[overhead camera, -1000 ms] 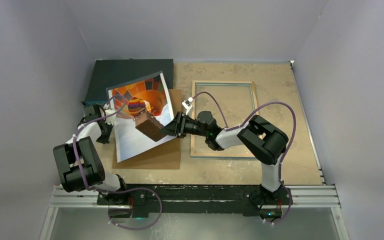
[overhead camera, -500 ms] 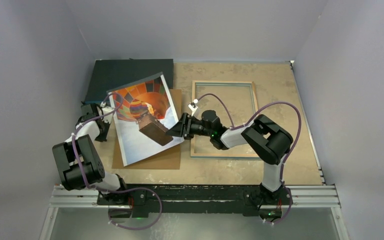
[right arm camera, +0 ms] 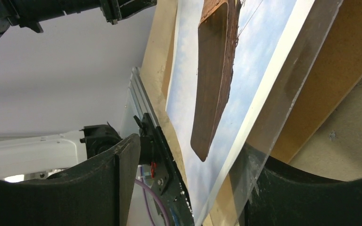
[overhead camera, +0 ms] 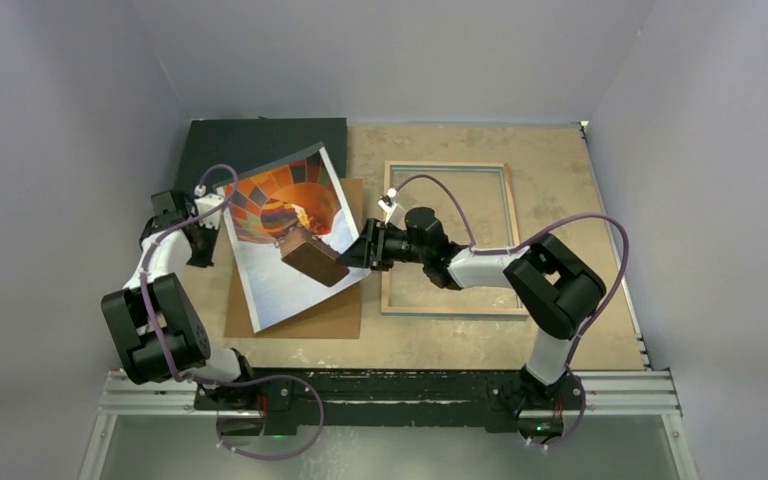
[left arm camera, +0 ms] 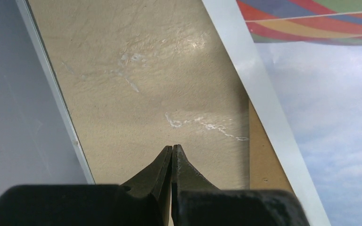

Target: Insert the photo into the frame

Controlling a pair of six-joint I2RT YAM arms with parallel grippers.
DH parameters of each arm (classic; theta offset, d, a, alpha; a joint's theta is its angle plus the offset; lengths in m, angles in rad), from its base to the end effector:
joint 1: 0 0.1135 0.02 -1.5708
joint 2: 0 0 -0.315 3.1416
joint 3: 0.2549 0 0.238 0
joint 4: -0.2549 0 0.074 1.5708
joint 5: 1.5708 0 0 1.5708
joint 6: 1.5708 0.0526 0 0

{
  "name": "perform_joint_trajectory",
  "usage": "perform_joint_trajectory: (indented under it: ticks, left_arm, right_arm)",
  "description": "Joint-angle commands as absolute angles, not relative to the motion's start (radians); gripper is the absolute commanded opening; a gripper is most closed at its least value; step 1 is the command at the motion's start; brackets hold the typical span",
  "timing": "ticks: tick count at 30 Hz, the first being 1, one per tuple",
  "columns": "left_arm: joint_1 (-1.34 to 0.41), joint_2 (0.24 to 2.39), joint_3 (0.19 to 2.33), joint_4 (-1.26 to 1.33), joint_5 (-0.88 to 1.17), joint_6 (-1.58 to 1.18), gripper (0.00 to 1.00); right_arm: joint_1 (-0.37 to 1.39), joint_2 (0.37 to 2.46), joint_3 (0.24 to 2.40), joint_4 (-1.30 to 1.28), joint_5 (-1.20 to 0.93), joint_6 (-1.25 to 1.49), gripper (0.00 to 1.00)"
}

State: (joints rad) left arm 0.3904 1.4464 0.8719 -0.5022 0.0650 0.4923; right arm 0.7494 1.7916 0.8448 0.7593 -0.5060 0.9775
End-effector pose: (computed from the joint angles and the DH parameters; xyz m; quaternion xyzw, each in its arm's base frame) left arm 0.2481 0.0984 0.2399 0.0573 0.9675 0.0759 0.2345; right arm 0.2683 0.2844 0.2466 -0.0737 0.7590 0.5946 0.2547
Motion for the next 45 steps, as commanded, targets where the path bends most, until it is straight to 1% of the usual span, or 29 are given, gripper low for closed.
perform_joint_trajectory:
  ticks: [1,5,10,15,21,25,38,45]
  left_arm:
    - [0.396,1.421,0.883,-0.540,0.136,0.477,0.00]
    - [0.396,1.432,0.880,-0.550,0.167,0.459,0.00]
    - [0.364,1.409,0.955,-0.643,0.297,0.409,0.00]
    - [0.280,1.367,0.970,-0.671,0.318,0.379,0.00]
    - [0.255,1.346,0.954,-0.673,0.338,0.378,0.00]
    - [0.191,1.363,0.894,-0.622,0.265,0.378,0.00]
    - [0.108,1.441,0.813,-0.458,0.073,0.418,0.00]
    - [0.107,1.377,0.722,-0.388,-0.070,0.513,0.00]
  right_arm:
    - [0.739,1.742,0.887,0.712,-0.487,0.925,0.68]
    - [0.738,1.754,0.910,0.687,-0.493,0.903,0.65]
    - [0.738,1.768,0.932,0.652,-0.470,0.897,0.69]
    - [0.738,1.776,0.941,0.645,-0.459,0.900,0.69]
    - [0.738,1.788,0.928,0.663,-0.454,0.914,0.69]
    - [0.738,1.786,0.917,0.681,-0.456,0.925,0.70]
    - [0.737,1.790,0.908,0.692,-0.477,0.956,0.70]
    - [0.705,1.767,0.884,0.689,-0.470,0.954,0.70]
